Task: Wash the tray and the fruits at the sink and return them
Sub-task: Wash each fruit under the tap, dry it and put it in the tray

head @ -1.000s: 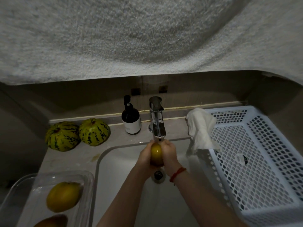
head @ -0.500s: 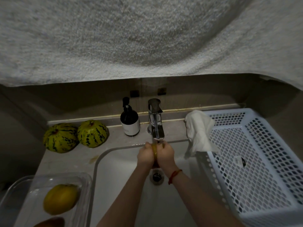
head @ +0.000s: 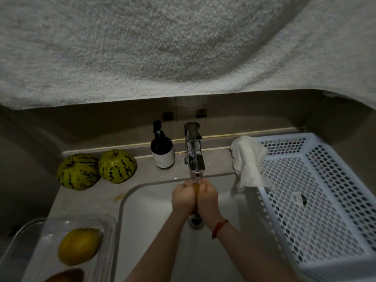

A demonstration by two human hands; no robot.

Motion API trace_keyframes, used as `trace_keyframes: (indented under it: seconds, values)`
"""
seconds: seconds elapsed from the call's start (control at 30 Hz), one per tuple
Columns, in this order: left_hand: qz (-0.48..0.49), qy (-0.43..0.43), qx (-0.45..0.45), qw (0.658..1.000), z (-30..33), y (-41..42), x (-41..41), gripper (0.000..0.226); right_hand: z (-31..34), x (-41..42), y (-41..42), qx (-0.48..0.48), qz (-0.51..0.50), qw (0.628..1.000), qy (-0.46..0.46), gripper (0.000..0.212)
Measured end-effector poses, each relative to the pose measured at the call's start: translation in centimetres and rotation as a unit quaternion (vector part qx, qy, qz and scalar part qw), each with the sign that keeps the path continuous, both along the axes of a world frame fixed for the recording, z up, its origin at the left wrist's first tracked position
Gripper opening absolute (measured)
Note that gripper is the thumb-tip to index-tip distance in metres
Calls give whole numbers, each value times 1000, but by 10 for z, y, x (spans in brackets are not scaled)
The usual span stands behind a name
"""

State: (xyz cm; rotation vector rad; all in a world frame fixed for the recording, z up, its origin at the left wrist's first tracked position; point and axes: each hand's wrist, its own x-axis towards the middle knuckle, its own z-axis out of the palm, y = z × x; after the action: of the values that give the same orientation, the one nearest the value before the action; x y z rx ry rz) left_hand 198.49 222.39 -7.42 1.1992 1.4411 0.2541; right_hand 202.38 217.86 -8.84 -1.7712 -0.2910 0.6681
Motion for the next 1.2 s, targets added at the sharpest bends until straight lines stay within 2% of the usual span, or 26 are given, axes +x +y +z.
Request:
trace_keyframes:
  seconds: [0.07, 0.13, 0.17, 0.2, 0.27, 0.33, 0.37, 0.43, 0.5, 0.6, 0.7, 0.77, 0.87, 1.0, 1.1, 1.2]
  values:
    - [10, 14, 9, 1000, -4, -1, 1, 25, 4, -1, 7, -16, -72, 988, 138, 28]
    - [92, -63, -97, 989, -1, -3, 0, 27, 13, 10, 7, -27, -73, 965, 249, 17]
    - [133, -128, -183, 966, 2, -3, -1, 30, 20, 17, 5, -44, -41, 967, 248, 17]
    - [153, -189, -258, 935, 4, -4, -4, 37, 27, 24, 3, -64, 0, 975, 213, 19]
    - [160, -267, -351, 883, 8, -3, -5, 44, 47, 40, -3, -57, 52, 991, 108, 21]
    - [187, -304, -385, 851, 14, -2, -4, 43, 77, 52, -7, 1, 62, 998, 10, 21]
    - [199, -306, -385, 848, 17, -2, -3, 42, 93, 57, -7, 29, 65, 997, -42, 18]
    - [212, -298, -383, 848, 19, -1, -2, 41, 121, 63, 1, 31, 101, 985, -136, 18]
    - [212, -291, -392, 847, 22, -1, -3, 42, 137, 62, 12, 9, 139, 976, -167, 32]
    - [215, -275, -392, 851, 25, -1, -6, 44, 141, 56, 23, -19, 165, 981, -104, 35]
    - [224, -260, -385, 857, 25, -1, -10, 54, 133, 49, 20, 11, 154, 988, 17, 28]
    - [232, -248, -377, 861, 24, -3, -13, 57, 128, 44, 15, 17, 151, 988, 40, 25]
    - [242, -219, -362, 873, 21, -6, -18, 62, 122, 41, 9, 31, 141, 990, 3, 24]
    - [225, -197, -334, 894, 17, -16, -22, 65, 96, 31, -14, 82, 57, 991, -84, 8]
    - [182, -214, -328, 902, 19, -24, -23, 62, 56, 20, -35, 26, 58, 995, -74, 6]
    - [95, -226, -326, 913, 22, -31, -23, 60, 27, 8, -50, -32, 113, 992, -53, 8]
